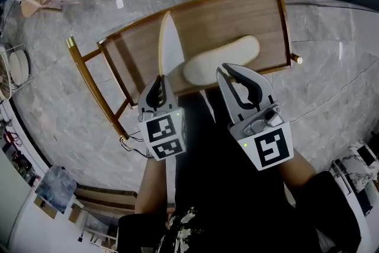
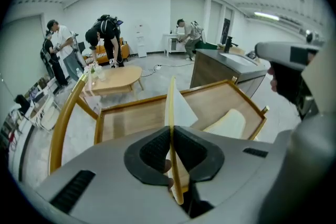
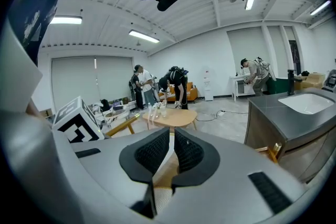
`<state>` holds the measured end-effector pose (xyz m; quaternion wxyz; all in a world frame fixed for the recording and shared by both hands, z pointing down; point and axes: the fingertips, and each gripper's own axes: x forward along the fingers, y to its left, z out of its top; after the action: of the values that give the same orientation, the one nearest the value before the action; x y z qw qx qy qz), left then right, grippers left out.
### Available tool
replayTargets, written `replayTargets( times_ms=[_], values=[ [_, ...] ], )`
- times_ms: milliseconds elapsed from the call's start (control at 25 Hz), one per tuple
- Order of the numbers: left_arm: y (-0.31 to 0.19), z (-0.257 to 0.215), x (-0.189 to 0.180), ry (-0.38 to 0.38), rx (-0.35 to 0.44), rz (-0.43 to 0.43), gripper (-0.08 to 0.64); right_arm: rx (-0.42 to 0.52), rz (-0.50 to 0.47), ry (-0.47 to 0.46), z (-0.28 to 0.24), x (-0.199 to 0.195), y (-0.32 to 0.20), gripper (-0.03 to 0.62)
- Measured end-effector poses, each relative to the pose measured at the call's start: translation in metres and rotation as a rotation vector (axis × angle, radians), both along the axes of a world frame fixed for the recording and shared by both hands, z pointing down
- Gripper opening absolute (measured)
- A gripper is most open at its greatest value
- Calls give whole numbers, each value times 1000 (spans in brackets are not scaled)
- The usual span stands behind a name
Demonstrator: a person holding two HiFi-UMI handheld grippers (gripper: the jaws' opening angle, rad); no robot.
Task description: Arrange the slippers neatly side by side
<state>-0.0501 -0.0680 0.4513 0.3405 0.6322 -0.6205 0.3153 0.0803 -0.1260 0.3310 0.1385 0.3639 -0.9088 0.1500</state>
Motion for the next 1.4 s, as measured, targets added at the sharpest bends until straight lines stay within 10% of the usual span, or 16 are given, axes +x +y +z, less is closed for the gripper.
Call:
replayTargets(
  times_ms=[200,480,1400],
  values=[
    [-1,2,1,223,-7,-115,26,-8,11,7,2,-2,-1,23],
    [5,14,-2,319,-19,-147,26,-36,18,22,11,-6,4,23],
    [19,64,-35,335,-72,-254,29,-117,8,83,38,-31,22,23]
  ],
)
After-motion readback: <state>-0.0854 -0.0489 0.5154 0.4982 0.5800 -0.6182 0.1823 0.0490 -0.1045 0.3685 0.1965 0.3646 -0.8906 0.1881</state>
